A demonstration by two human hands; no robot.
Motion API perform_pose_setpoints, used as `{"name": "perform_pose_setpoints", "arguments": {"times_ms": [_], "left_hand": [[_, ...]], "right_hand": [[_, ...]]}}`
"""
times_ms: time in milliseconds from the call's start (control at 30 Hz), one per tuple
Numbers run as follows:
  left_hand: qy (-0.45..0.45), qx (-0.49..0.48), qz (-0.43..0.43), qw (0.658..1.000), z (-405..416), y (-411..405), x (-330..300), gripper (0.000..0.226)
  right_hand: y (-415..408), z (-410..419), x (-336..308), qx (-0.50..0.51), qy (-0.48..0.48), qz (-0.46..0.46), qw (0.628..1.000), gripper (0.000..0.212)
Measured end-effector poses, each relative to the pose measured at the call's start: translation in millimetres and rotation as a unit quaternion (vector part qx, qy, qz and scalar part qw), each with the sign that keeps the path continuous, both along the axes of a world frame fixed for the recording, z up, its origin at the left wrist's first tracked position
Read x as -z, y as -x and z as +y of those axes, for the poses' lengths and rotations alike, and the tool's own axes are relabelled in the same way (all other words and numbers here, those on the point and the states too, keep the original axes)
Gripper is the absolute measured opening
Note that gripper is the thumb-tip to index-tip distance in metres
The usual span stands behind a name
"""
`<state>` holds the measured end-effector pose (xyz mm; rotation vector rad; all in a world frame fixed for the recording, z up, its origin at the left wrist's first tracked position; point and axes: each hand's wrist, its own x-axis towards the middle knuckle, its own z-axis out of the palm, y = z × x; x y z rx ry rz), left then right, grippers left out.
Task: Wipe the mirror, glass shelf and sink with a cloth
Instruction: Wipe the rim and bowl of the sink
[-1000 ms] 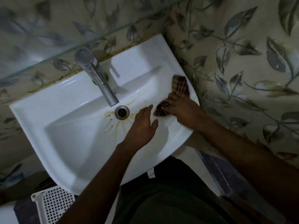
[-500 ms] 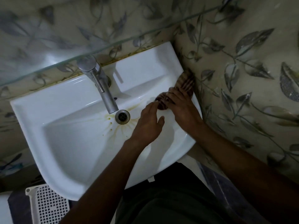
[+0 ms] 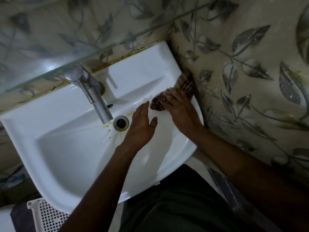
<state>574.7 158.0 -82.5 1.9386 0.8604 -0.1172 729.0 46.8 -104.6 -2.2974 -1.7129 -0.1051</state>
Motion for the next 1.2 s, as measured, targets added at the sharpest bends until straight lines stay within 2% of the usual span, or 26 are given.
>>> {"name": "perform_pose_setpoints", "arguments": {"times_ms": [133, 200, 300, 400, 567, 700, 833, 1000, 1100, 1200], "left_hand": [[-0.004, -0.001, 0.006, 1.000, -5.4, 10.3, 0.6, 0.066], [-0.010, -0.004, 0.011, 1.000, -6.0, 15.1, 0.6, 0.066], [-0.011, -0.009, 0.020, 1.000, -6.0, 22.2, 1.4, 0.066], [-0.014, -0.013, 0.025, 1.000, -4.5, 27.9, 3.1, 0.066], [-0.005, 0.000, 0.035, 0.999, -0.9, 48.4, -0.1, 0.064], [-0.007, -0.019, 0.063, 0.998, 4.0, 72.8, -1.3, 0.063], [-0.008, -0.033, 0.078, 0.996, 6.7, 91.8, -3.2, 0.061], [-0.007, -0.033, 0.084, 0.996, 8.9, 110.8, -1.3, 0.062], [-0.006, -0.040, 0.076, 0.996, 9.9, 113.2, -2.5, 0.061], [0.003, -0.041, 0.070, 0.997, 5.9, 111.5, -3.4, 0.061]], "right_hand": [[-1.6, 12.6, -4.9, 0.115, 0.023, -0.043, 0.992, 0.031], [-4.4, 35.9, -8.2, 0.133, 0.010, -0.064, 0.989, 0.027], [1.8, 53.8, -5.1, 0.095, 0.009, -0.088, 0.992, 0.017], [8.7, 50.9, -0.7, 0.027, 0.061, -0.095, 0.993, 0.020], [-13.4, 48.6, -1.4, 0.028, 0.042, -0.129, 0.990, 0.021], [3.7, 57.5, 12.4, 0.011, 0.036, -0.088, 0.995, 0.023], [33.6, 61.5, 29.5, -0.036, 0.171, -0.030, 0.984, 0.045], [23.5, 60.5, 34.4, -0.035, 0.149, -0.052, 0.987, 0.039], [41.5, 59.2, 44.3, -0.002, 0.158, -0.006, 0.987, 0.043], [80.1, 31.7, 46.6, -0.112, 0.218, 0.115, 0.963, 0.045]]}}
